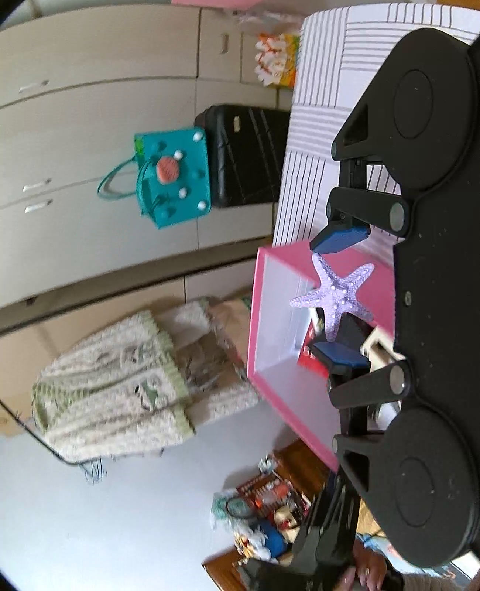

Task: Organize rigid objects
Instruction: 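Grasp the purple starfish with the right tool, then carry the purple starfish into the box and release it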

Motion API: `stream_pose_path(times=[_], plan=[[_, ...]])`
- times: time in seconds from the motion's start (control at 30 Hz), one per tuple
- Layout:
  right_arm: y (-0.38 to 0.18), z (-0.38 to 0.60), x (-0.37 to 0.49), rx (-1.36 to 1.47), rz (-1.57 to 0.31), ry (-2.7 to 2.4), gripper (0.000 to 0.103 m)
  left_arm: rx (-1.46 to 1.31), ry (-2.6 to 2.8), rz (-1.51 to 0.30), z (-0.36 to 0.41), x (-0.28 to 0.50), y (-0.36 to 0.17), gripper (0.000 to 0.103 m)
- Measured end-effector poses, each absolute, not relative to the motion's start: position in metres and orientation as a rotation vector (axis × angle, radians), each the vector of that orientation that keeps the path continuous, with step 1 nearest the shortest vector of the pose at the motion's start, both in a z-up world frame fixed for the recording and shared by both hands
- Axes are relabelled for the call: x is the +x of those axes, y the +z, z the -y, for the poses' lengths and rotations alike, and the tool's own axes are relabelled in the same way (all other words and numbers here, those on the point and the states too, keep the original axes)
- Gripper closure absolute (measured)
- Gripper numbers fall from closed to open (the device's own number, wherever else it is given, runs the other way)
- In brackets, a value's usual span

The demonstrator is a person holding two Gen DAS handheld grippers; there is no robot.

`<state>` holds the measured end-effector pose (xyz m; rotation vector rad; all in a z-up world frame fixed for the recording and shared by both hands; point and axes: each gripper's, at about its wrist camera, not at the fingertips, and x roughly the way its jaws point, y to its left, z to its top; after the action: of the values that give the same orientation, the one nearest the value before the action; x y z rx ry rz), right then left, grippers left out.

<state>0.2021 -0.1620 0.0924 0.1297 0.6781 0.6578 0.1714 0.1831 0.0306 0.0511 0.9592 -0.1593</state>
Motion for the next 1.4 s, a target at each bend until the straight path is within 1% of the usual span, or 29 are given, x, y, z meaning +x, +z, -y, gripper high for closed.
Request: stream_pose_path(times=[0.43,0.63,0.9,1.03,1.2,1.4], plan=[[0.098,0.103,0.208,0.054,-0.689,0.807,0.044,0.043,-0.161,-0.960,-0.183,0.172,0.031,0.090],[0.086,0.076,0.228,-0.004,-0.746,0.805,0.044,0.043,-0.167,-0.955,-0.183,0.172,0.031,0.090],[0.060,0.027,0.259,-0.105,-0.875,0.828,0.044,0.036,-0.169,-0.948,-0.185,0.170,0.029,0.090],[0.049,0.012,0.266,-0.182,-0.888,0.799,0.044,0.036,-0.172,-0.948,-0.185,0.170,0.030,0.090],[0.042,-0.002,0.278,-0.251,-0.953,0.790,0.044,0.038,-0.175,-0.947,-0.185,0.171,0.030,0.090],[0.046,0.002,0.278,-0.225,-0.937,0.783,0.042,0.019,-0.181,-0.944,-0.188,0.171,0.030,0.090]])
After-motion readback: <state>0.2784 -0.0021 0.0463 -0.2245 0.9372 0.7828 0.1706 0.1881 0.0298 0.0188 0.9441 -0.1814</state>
